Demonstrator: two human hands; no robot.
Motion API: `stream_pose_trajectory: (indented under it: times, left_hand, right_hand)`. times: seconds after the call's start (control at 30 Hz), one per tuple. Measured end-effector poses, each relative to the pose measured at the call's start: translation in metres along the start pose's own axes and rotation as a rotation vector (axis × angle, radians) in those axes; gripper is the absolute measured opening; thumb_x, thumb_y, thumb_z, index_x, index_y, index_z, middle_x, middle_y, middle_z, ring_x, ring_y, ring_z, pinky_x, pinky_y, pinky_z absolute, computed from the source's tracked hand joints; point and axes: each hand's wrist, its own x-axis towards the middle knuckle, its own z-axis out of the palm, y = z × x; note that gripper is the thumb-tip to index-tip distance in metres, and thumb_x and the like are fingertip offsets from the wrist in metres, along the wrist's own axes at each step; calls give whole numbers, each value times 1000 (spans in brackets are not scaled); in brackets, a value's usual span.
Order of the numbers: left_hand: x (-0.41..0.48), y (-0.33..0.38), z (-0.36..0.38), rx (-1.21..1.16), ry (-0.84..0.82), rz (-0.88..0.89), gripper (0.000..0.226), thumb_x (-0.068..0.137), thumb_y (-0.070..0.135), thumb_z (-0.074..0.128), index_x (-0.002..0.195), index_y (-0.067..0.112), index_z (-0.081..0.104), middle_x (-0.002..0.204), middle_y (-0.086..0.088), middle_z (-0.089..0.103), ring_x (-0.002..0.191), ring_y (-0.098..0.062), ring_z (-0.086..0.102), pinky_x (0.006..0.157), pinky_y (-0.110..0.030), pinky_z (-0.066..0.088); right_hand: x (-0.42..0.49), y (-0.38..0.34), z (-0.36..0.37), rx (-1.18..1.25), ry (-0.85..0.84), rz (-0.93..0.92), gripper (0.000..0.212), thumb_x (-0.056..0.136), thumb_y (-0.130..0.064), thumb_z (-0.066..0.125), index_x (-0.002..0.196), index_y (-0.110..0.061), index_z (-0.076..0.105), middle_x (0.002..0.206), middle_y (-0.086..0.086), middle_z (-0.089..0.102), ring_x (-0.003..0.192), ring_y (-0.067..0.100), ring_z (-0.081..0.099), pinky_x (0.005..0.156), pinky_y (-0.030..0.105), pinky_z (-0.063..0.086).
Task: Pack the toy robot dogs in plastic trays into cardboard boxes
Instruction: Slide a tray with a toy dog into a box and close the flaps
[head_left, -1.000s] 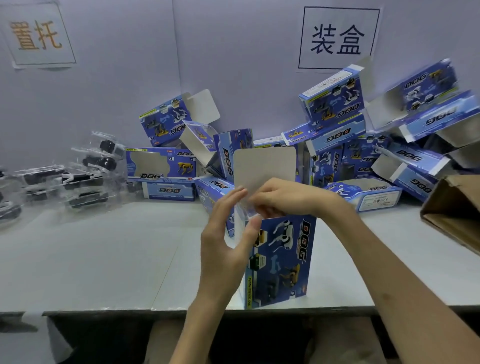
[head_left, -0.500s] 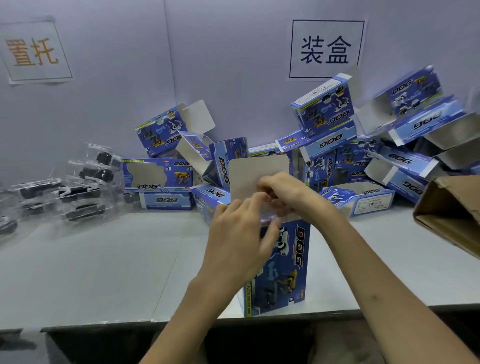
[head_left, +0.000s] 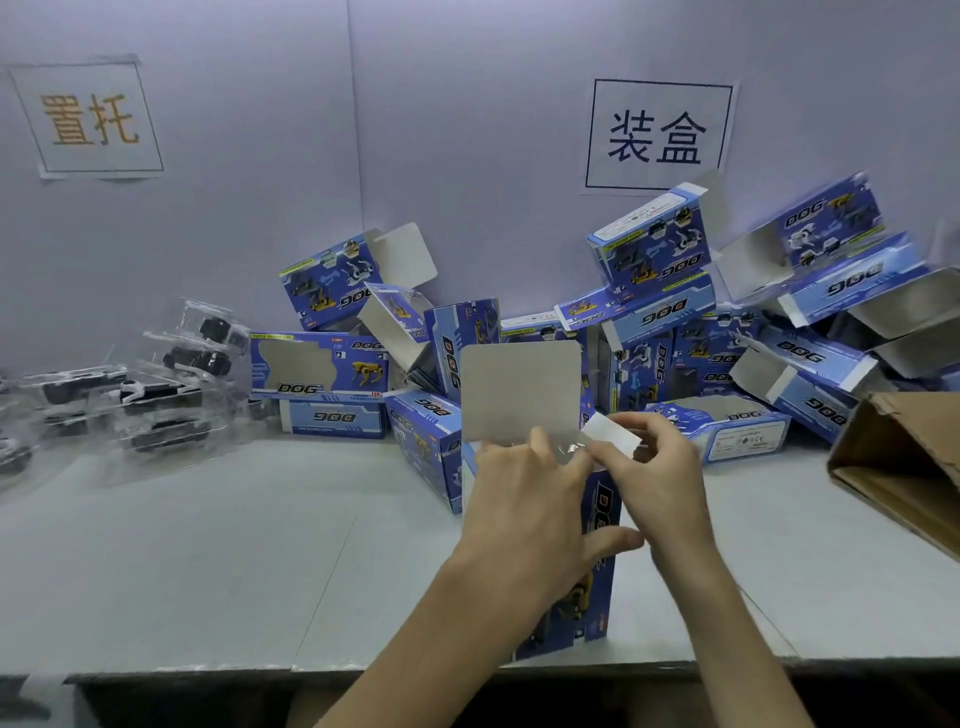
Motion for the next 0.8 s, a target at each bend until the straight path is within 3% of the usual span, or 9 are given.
stream_pose_trajectory:
  times: [0.1,0.17,0.23,0.3,0.37,0.43,0.53,0.67,0.8]
  left_hand:
    - [-4,-3,-1,23,36,17,77,81,79,48,141,31,40,101,-5,50,66,-21,25,69,-34,27]
    - [-7,-4,-1,28,52,17,75,82,75,51,141,30,41,106,-4,52,66,-21,26,70,-34,29]
    - [-8,-3,0,10,55,8,70,84,75,47,133,24,50,104,-4,53,67,-21,31,71,-34,34]
    - [-10,-2,1,13,48,-10,71,86,77,42,123,17,55,99,-5,53,71,-21,38,74,-35,39]
    - [-11,-1,0,-6,53,-26,74,85,79,41,125,18,50,101,-5,55,78,-23,50,73,-35,39]
    - [-9,-2,-3,-13,63,-29,76,84,81,40,131,22,45,102,-4,58,80,-23,55,67,-34,33]
    - [-4,-3,-5,-2,56,-9,84,83,83,37,140,22,41,104,-5,59,83,-24,58,65,-34,27]
    - [-5,-5,-4,5,27,9,92,82,84,38,149,21,33,113,-9,57,92,-26,59,67,-35,30]
    - [0,-6,-8,-1,-20,15,81,82,81,45,135,21,51,106,-7,54,77,-23,47,66,-34,33]
  right_hand:
    - [-13,0,9,-9,-19,-133,8,93,-28,65,99,-29,69,103,-18,69,97,-8,60,73,7,43]
    - [-22,0,9,33,-116,-121,24,96,-45,50,98,-34,71,110,-23,66,108,-9,57,79,4,41]
    - [-25,3,4,91,-173,-78,42,93,-50,39,102,-32,75,117,-22,65,116,-9,53,81,3,40]
    - [-22,2,0,109,-197,-37,46,96,-48,37,105,-28,77,121,-17,67,122,-3,53,88,12,44]
    - [-18,0,-1,137,-202,28,39,104,-37,42,97,-28,80,112,-16,72,119,2,58,98,27,45]
    - [-14,-3,-3,167,-216,93,44,105,-30,41,85,-32,81,98,-21,75,105,-3,64,91,31,49]
    - [-11,-8,-7,175,-255,131,50,106,-33,39,79,-39,80,87,-30,72,88,-15,62,71,20,49]
    - [-4,-5,-9,258,-316,253,49,105,-29,37,87,-27,82,102,-16,75,106,-4,61,83,26,47]
    - [3,-17,2,130,-180,104,27,99,-17,50,91,-26,75,99,-14,71,103,0,60,68,12,44]
